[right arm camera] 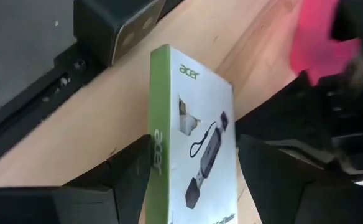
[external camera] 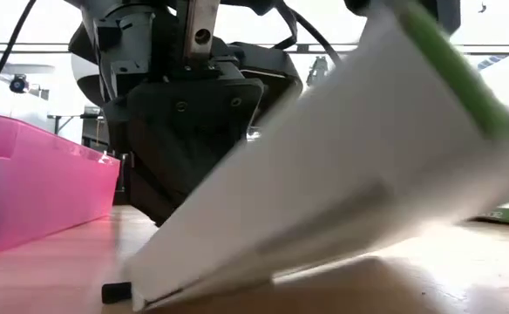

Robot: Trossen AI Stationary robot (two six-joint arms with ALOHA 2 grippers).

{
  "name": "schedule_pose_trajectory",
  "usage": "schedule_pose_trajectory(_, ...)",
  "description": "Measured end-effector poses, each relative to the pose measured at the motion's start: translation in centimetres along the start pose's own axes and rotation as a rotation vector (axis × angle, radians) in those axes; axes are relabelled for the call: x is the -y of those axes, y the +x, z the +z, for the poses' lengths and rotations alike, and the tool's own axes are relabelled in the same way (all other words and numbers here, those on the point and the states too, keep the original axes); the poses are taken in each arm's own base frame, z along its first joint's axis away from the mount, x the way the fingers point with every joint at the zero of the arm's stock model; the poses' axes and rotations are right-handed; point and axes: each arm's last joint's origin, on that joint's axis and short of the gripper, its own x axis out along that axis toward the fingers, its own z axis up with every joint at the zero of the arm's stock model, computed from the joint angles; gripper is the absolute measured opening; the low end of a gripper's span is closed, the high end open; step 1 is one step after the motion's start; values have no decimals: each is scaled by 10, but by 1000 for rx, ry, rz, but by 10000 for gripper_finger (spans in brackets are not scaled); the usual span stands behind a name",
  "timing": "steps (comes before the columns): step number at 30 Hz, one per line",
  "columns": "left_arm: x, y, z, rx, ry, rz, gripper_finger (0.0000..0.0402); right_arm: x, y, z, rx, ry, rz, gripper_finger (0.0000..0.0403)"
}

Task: Pick and place items into bin
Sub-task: Put the bottom card reader box into the black bin

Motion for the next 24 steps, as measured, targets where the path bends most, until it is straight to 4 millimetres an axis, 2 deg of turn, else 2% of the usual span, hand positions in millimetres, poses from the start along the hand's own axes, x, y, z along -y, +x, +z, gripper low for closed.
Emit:
schedule_pose_trajectory(6, 3, 0, 2, 8, 50, -20, 0, 5, -11, 3, 11, 16, 1, 226)
schedule_pose_trajectory(12, 4, 0, 1, -9, 55, -39, 0, 5, -13, 0, -22, -27, 12, 226)
schedule_pose_trajectory(24, 9, 1, -3, -81, 172, -134, 0, 9, -19, 3, -4, -25, 0, 210)
